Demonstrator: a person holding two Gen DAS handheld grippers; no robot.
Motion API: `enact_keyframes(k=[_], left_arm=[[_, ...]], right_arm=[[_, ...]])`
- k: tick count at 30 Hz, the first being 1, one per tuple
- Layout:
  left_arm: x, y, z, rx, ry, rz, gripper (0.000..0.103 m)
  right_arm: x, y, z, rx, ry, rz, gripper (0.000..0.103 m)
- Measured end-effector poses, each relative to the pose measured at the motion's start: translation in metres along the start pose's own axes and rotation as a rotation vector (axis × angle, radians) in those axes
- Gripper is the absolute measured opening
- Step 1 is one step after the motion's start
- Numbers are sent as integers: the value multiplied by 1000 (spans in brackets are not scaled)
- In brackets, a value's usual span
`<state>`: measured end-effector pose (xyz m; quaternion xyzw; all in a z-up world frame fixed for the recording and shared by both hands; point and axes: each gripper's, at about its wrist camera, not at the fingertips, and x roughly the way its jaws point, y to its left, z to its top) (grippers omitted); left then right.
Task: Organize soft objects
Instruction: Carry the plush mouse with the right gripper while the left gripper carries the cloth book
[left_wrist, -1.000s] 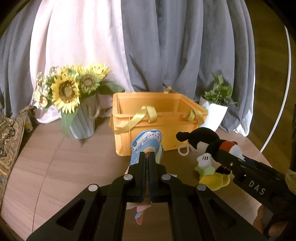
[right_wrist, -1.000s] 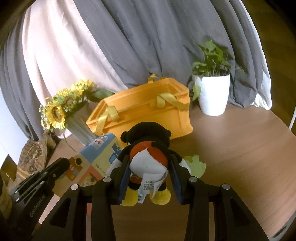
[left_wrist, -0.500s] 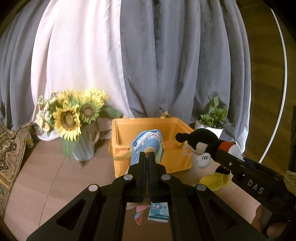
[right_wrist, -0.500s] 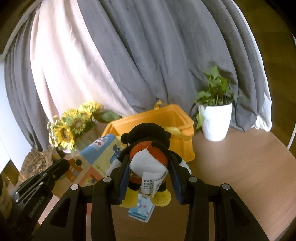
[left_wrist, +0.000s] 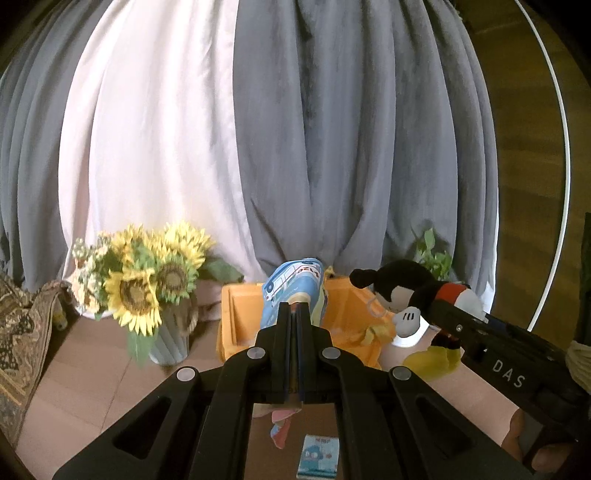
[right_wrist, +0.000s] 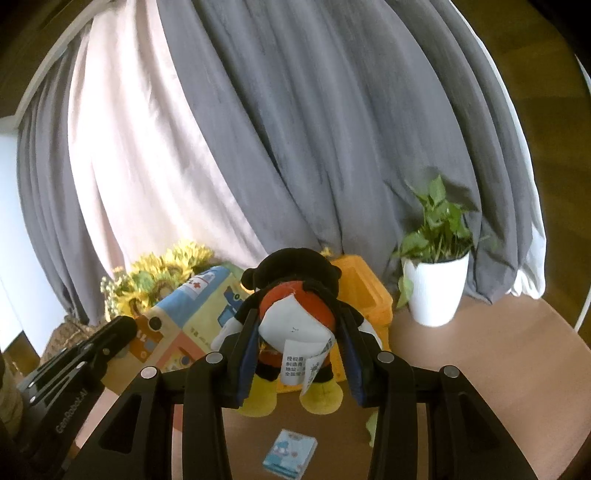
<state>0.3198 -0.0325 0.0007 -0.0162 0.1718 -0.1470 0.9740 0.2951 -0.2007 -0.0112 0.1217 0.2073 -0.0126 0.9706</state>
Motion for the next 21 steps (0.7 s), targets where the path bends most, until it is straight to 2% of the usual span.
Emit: enact_keyframes(k=[11, 21], left_arm=[[18, 5, 27, 17, -68, -6, 5], [46, 8, 44, 31, -80, 5, 5]], right_arm=[[18, 8, 26, -19, -47, 31, 42], [45, 7, 48, -26, -68, 44, 42]])
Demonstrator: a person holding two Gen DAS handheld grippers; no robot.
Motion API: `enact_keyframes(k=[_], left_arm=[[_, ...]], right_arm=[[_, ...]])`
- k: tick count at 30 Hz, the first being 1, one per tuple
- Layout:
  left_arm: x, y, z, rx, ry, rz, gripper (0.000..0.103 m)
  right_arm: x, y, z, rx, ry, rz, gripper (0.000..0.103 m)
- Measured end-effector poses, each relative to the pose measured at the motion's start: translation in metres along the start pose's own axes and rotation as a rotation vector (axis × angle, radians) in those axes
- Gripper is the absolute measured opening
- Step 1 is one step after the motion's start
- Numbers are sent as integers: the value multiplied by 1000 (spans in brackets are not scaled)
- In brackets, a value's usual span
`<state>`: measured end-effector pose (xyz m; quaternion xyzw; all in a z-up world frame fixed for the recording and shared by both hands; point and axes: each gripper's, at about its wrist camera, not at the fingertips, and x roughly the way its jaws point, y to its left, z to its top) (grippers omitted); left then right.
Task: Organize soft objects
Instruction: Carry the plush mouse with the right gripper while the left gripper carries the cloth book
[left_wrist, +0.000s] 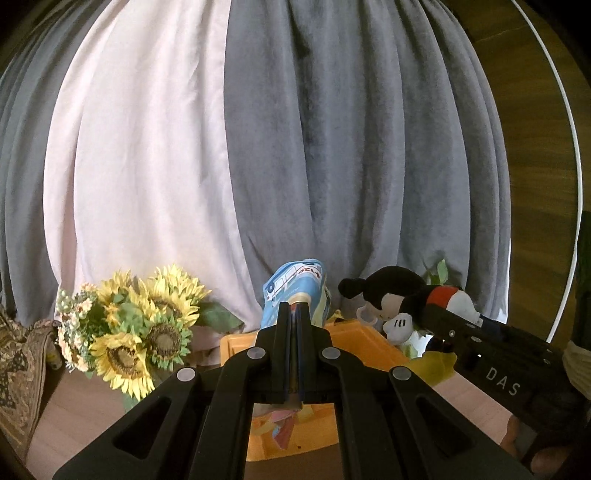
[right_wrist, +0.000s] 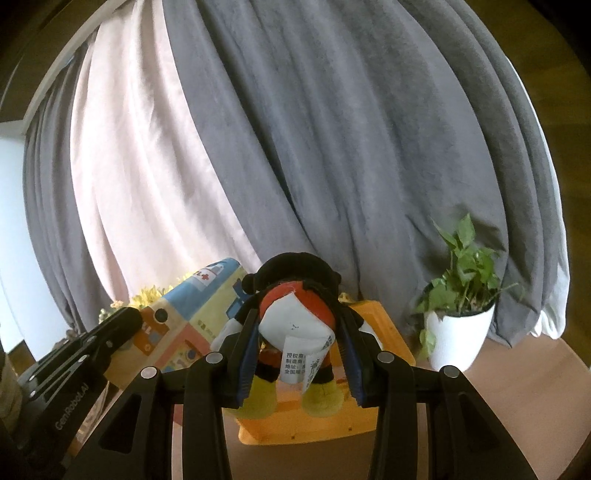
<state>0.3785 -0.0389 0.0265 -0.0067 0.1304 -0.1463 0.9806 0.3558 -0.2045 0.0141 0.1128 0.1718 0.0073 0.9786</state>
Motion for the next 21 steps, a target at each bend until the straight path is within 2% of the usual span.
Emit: enact_keyframes(k=[11, 21], left_arm=[[36, -3, 11, 11, 31, 4, 5], [82, -2, 6, 35, 89, -4, 5]], right_arm=[[29, -8, 18, -1, 33, 3, 42], [71, -22, 21, 18, 81, 3, 42]])
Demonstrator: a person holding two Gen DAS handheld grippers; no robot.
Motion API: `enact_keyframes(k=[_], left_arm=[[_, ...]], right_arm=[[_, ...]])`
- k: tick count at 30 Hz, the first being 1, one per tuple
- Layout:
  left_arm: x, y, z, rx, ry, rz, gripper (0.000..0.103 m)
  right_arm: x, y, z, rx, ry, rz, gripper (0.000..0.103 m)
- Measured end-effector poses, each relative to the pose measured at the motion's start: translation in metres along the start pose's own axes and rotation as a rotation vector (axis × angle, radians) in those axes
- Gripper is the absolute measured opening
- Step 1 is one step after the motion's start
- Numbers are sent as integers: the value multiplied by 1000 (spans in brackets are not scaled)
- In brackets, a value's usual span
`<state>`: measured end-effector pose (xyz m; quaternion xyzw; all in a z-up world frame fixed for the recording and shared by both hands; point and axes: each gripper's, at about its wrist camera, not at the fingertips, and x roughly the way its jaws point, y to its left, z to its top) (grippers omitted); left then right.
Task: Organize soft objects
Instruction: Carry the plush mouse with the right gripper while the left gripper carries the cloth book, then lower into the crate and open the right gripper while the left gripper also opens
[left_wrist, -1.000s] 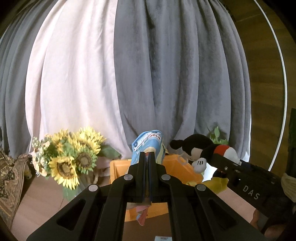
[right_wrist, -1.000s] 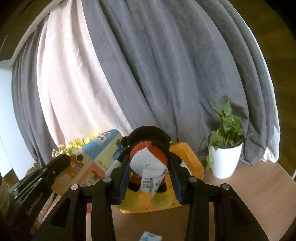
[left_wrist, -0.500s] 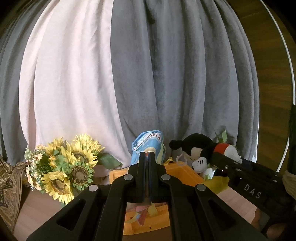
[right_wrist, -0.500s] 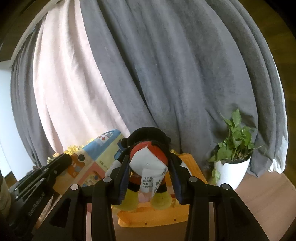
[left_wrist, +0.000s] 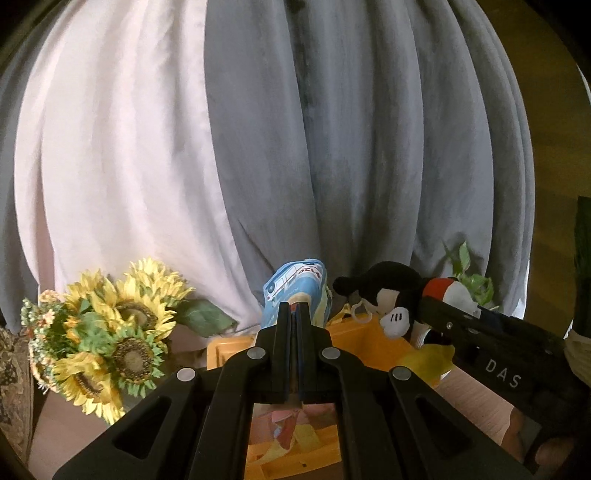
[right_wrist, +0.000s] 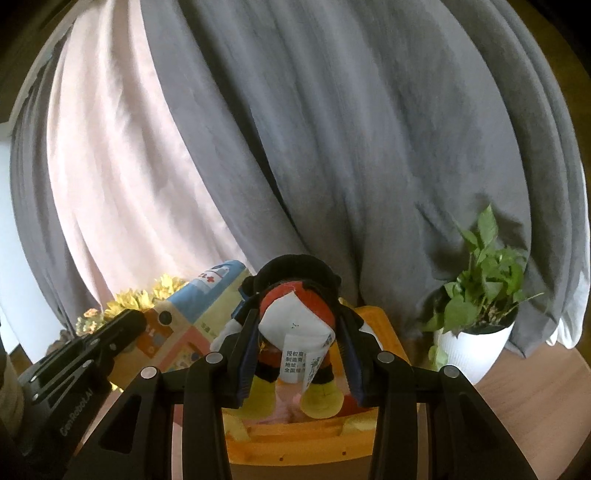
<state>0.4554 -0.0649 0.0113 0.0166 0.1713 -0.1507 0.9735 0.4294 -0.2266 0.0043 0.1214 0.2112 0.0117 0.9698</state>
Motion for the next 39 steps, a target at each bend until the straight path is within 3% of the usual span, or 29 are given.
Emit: enact_keyframes(k=[15, 36, 38, 39], left_arm=[[83, 7, -34, 31, 169, -43, 5], [147, 10, -83, -41, 439, -100, 5], [149, 10, -86, -48, 456, -102, 10], [152, 9, -87, -52, 471, -110, 18]], right_arm=[[92, -23, -24, 19, 165, -37, 42], [150, -30, -62, 15, 344, -64, 42], [153, -30, -63, 19, 356, -65, 43], [154, -31, -64, 23, 363, -59, 45]])
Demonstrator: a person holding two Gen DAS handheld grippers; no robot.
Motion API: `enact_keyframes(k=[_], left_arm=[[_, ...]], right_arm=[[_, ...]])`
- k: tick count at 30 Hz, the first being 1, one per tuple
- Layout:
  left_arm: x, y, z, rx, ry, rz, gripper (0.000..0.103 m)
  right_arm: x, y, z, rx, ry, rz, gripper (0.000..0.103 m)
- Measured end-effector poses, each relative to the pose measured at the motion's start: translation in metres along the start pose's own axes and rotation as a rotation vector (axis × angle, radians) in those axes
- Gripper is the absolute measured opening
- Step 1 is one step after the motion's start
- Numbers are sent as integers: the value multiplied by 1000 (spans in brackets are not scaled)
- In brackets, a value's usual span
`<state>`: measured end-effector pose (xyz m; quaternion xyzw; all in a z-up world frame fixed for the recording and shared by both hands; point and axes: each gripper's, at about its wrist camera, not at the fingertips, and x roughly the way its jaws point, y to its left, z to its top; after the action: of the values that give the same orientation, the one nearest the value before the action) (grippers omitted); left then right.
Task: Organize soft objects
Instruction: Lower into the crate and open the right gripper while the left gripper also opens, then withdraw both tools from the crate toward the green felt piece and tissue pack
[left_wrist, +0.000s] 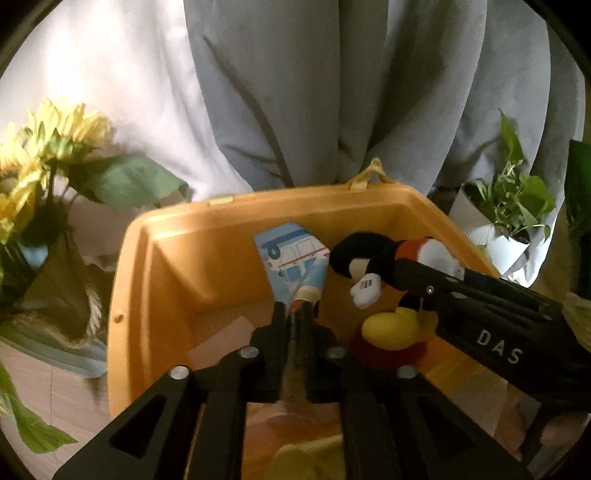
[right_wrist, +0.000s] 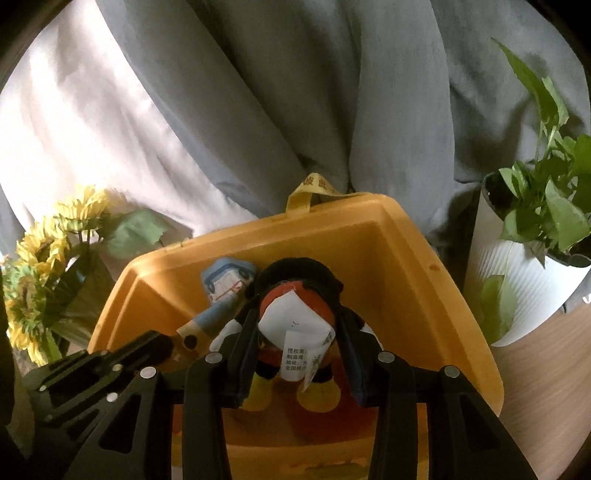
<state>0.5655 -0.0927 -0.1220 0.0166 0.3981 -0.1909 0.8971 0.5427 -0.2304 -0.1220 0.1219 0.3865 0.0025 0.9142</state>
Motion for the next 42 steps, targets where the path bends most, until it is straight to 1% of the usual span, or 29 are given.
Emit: enact_keyframes(k=[1, 2, 3, 4, 5, 8, 9, 10, 11, 18, 20, 23, 28, 42], left_arm=[[1, 0, 0, -9, 8, -10, 27], [2, 1, 0, -18, 10, -15, 32], [1, 1, 0, -26, 11, -18, 41], [0, 2, -1, -35, 9, -16, 45], [-2, 3, -2, -41, 6, -9, 46], [-9, 5, -3, -61, -4, 1, 50], [-13, 6, -4, -70, -11, 2, 53], [-18, 7, -4, -81, -22, 4, 59], [-23, 7, -5, -88, -33, 6, 61], [-69, 3, -18, -88, -125, 58, 63], [-84, 0, -24, -80, -152, 77, 63], [-104, -7, -32, -65, -175, 95, 63], [-127, -21, -43, -45, -198, 121, 63], [-168, -51, -82, -25, -211, 140, 63]], right_arm=[[1, -1, 0, 5, 6, 7, 45], [2, -1, 0, 10, 14, 19, 47], [2, -1, 0, 11, 19, 30, 49], [1, -1, 0, 10, 20, 34, 57], [-1, 0, 0, 8, 13, 31, 64], [-10, 1, 2, 0, -26, 16, 65], [-13, 2, 3, -2, -34, 12, 65], [-17, 1, 4, 2, -43, 8, 65], [-20, 1, 4, 7, -50, 9, 65], [-51, -3, 4, 36, -94, -6, 65], [-63, -3, 1, 35, -114, -10, 68], [-82, -2, -5, 20, -143, -25, 69], [-105, -4, -18, 6, -150, -25, 69], [-152, -15, -55, 2, -154, -43, 69]])
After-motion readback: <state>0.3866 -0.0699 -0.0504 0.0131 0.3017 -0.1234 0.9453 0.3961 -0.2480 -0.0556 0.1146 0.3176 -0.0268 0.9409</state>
